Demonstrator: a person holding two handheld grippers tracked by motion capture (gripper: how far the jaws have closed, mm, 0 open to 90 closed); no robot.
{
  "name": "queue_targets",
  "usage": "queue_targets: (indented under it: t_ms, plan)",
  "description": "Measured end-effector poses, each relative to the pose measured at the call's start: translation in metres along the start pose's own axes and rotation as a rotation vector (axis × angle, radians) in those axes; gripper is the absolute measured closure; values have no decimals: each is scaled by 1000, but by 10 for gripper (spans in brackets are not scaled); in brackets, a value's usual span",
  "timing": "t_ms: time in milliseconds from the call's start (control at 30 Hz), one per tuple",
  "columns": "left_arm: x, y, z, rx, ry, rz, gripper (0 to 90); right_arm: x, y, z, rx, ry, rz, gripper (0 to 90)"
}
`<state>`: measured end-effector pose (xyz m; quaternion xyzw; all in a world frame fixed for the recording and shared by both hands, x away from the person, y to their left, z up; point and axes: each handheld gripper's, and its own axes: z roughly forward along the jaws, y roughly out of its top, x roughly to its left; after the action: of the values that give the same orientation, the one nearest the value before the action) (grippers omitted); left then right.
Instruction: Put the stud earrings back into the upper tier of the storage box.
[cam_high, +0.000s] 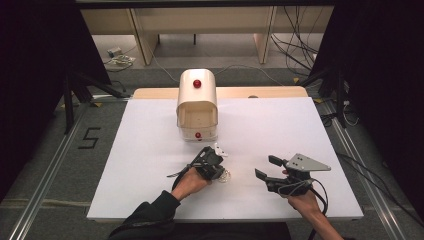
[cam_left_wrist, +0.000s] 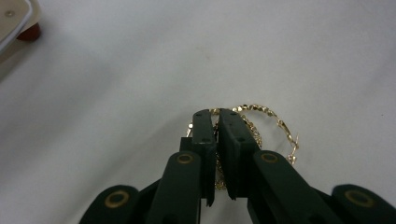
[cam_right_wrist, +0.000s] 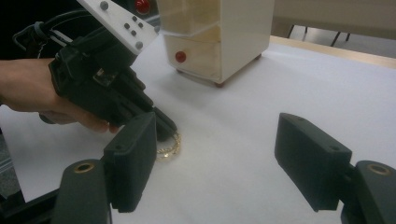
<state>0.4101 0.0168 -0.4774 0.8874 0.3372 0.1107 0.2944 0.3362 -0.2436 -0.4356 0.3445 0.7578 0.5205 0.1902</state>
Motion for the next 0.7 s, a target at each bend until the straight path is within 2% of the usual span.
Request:
queue_targets:
  t_ms: [267,700]
  plan:
    - [0,-1,0,-15,5,15,866,0,0,0,0,0,1,303]
    - [7,3,-11,-41,-32,-13,869,-1,0,0,-5,1,2,303]
